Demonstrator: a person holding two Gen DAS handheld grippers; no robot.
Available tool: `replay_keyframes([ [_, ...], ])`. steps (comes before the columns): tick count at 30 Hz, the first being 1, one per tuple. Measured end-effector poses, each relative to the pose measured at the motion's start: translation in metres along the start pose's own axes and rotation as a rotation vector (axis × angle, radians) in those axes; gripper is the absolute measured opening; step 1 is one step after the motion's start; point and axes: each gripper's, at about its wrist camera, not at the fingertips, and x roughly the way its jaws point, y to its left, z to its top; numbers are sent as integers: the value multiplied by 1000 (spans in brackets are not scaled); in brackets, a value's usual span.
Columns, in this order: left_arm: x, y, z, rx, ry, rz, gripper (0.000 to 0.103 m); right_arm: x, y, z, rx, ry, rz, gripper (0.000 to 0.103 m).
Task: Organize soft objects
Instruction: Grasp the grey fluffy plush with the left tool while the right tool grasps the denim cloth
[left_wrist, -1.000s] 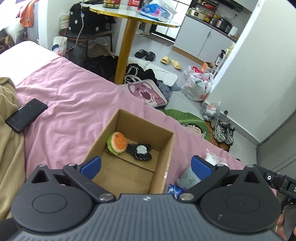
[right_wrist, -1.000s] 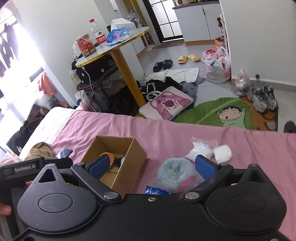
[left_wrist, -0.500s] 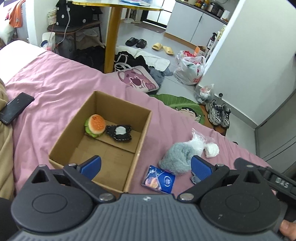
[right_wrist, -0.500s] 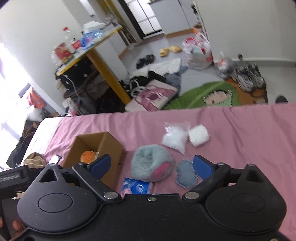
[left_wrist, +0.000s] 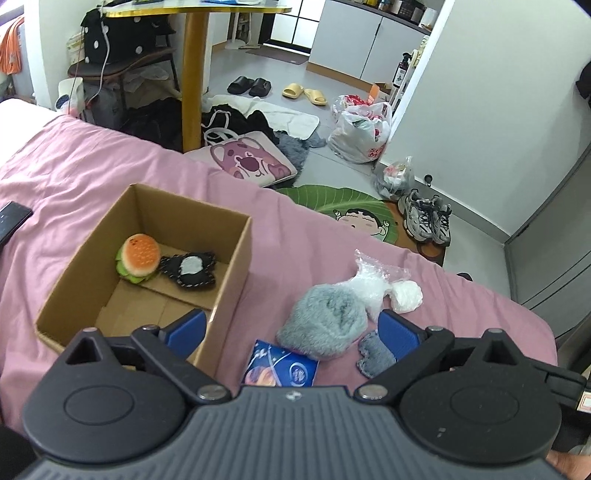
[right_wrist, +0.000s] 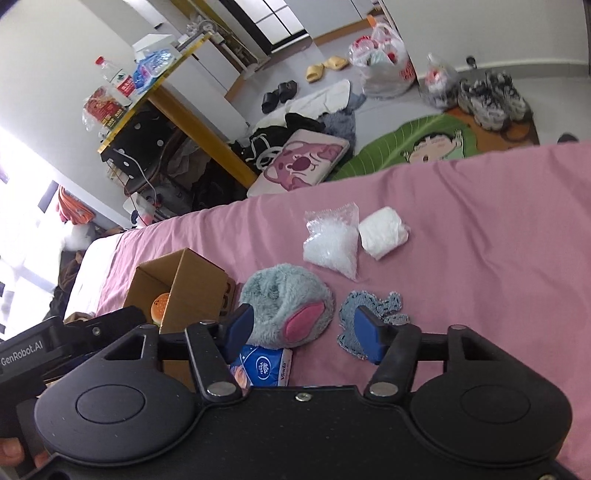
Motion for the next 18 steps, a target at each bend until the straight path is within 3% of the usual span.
replay_keyframes([
  [8,35,-14,1,21,45,-36,70,23,-16,3,64,56,22,48],
  [18,78,-25,2,38,102,-23,55,52,-27,1,80,133,-24,46],
])
